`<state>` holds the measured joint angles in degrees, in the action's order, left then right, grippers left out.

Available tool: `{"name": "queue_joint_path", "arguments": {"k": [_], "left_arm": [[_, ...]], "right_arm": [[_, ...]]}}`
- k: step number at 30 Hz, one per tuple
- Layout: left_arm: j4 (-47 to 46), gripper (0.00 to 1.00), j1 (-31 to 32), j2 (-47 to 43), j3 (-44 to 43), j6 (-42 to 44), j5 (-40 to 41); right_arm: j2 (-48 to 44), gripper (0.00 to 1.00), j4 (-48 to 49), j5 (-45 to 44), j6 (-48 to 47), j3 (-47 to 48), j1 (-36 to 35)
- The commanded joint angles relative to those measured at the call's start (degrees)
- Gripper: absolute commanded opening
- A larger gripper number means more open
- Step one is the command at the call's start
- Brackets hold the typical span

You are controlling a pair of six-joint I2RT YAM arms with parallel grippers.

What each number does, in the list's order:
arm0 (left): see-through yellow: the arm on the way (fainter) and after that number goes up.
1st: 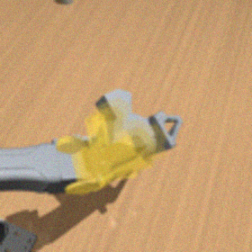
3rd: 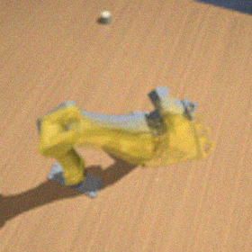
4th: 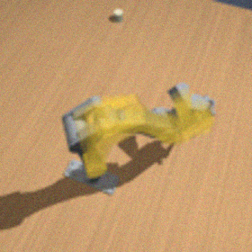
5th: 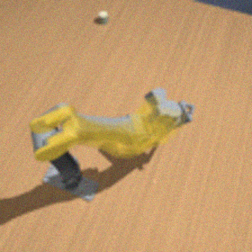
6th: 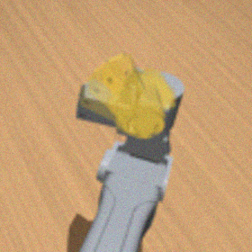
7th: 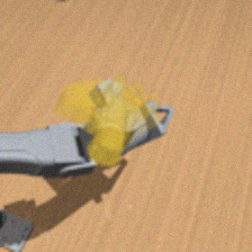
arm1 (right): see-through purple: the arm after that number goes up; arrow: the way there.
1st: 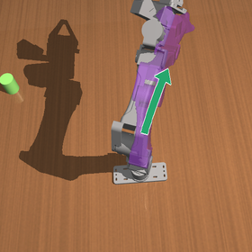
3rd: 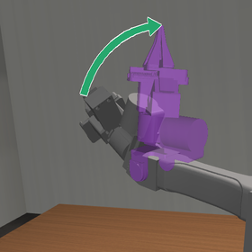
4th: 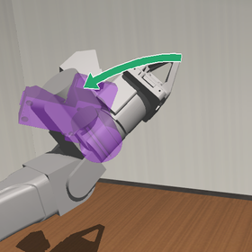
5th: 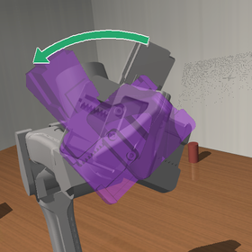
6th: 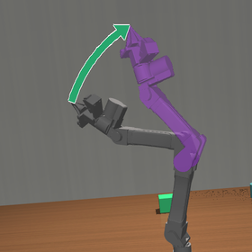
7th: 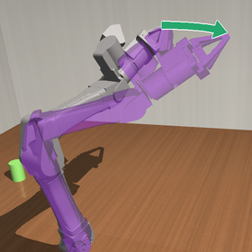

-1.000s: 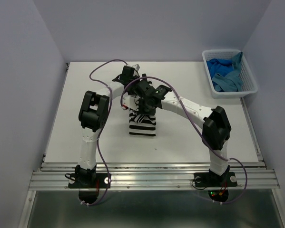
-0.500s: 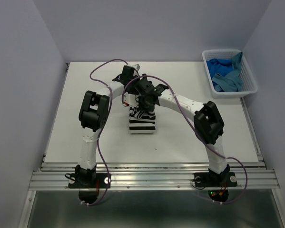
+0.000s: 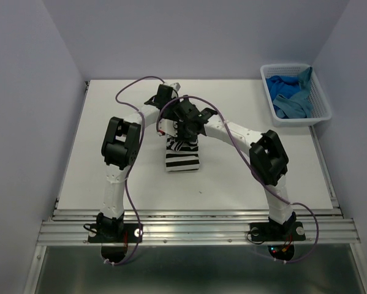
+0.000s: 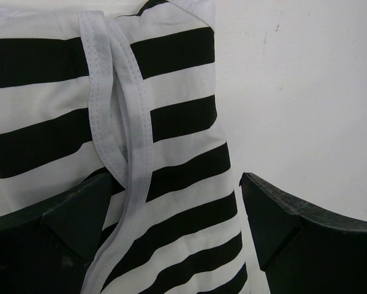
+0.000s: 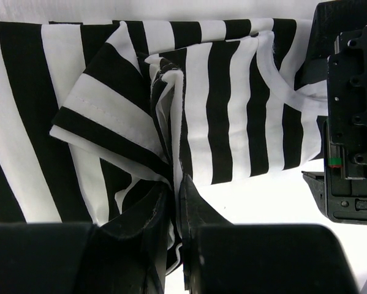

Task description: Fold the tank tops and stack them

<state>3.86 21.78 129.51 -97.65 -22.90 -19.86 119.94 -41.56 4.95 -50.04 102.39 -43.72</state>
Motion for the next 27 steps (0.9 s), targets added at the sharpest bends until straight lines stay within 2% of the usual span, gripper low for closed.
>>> {"name": "queue_joint_path", "arguments": {"k": [1, 9, 11, 14, 16, 17, 21, 27], "left_arm": [[3.09, 0.99, 0.28, 2.15, -1.23, 1.10, -0.36], [2.91, 0.99, 0.28, 2.15, -1.23, 1.27, -0.45], [2.91, 0.99, 0.28, 2.06, -1.23, 1.36, -0.45], [2.73, 0.99, 0.28, 2.15, -1.49, 1.27, -0.53], [3.00, 0.99, 0.28, 2.06, -1.93, 1.36, -0.45], [3.26, 0.99, 0.28, 1.88, -2.46, 1.45, -0.36], [3.44, 0.99, 0.28, 1.01, -3.86, 1.54, -0.09], [6.24, 0.99, 0.28, -0.93, -8.43, 1.98, 1.92]], "right_arm": [[1.34, 0.08, 3.59, -0.03, -0.58, 3.08, 0.22], [4.16, 0.18, 4.03, 1.11, 1.35, 5.19, 1.80], [4.69, 0.32, 4.82, 1.03, 1.79, 5.45, 2.33], [5.13, 0.46, 6.23, -0.20, 3.01, 6.24, 2.33], [4.78, 0.59, 7.19, -1.08, 3.98, 6.42, 2.33], [4.52, 0.99, 7.46, -1.95, 5.29, 6.51, 2.85], [0.83, 1.00, 8.95, -1.61, 11.08, 5.20, 2.86], [-15.50, 1.00, 20.71, 0.15, 22.60, -12.19, 2.86]]}}
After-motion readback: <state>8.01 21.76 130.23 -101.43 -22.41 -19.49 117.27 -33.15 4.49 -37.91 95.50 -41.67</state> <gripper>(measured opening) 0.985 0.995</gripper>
